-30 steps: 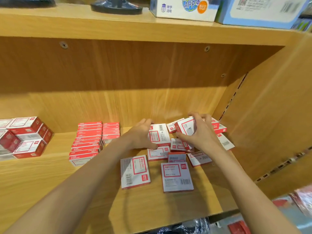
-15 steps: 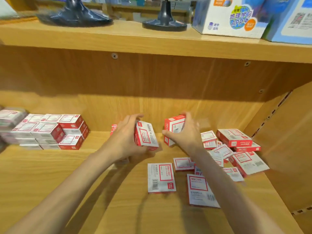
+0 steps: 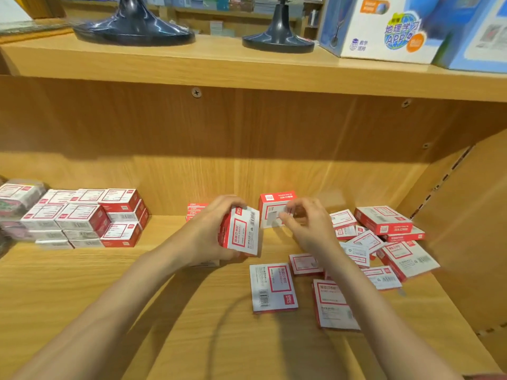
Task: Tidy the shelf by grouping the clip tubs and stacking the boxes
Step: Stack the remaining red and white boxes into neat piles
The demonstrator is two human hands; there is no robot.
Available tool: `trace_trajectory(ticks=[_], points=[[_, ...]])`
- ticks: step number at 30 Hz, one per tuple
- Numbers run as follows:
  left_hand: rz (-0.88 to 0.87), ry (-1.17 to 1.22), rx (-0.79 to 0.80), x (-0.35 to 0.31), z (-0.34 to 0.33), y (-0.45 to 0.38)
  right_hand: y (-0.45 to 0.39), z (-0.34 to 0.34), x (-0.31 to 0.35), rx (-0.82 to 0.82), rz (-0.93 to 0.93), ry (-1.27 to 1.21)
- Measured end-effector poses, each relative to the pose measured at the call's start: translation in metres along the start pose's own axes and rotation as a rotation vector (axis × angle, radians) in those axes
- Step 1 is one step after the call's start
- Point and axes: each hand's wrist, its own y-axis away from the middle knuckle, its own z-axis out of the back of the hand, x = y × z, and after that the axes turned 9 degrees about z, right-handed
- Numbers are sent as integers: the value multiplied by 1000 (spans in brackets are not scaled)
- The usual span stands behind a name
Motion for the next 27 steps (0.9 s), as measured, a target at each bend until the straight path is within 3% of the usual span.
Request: trace_trajectory(ticks=[3, 6, 10, 16, 19, 22, 27], points=[[-82, -2, 73, -12, -6, -8, 0, 3, -1, 121, -29, -52], [-107, 27, 125, -20, -12, -14, 1, 11, 1, 110, -91, -141], [-99, 153, 149, -31, -15, -17, 7, 26, 2, 282, -203, -433], [-129, 150, 66, -35, -27, -24, 6, 38, -6, 313, -316, -652], [-90, 40, 59, -21, -30, -26, 3, 39, -8, 273, -260, -544], [-1, -59, 85, -8, -26, -25, -7, 44, -3, 281, -81, -245], [-13, -120, 46, -4, -26, -27, -20, 36, -1, 349, 156, 183]])
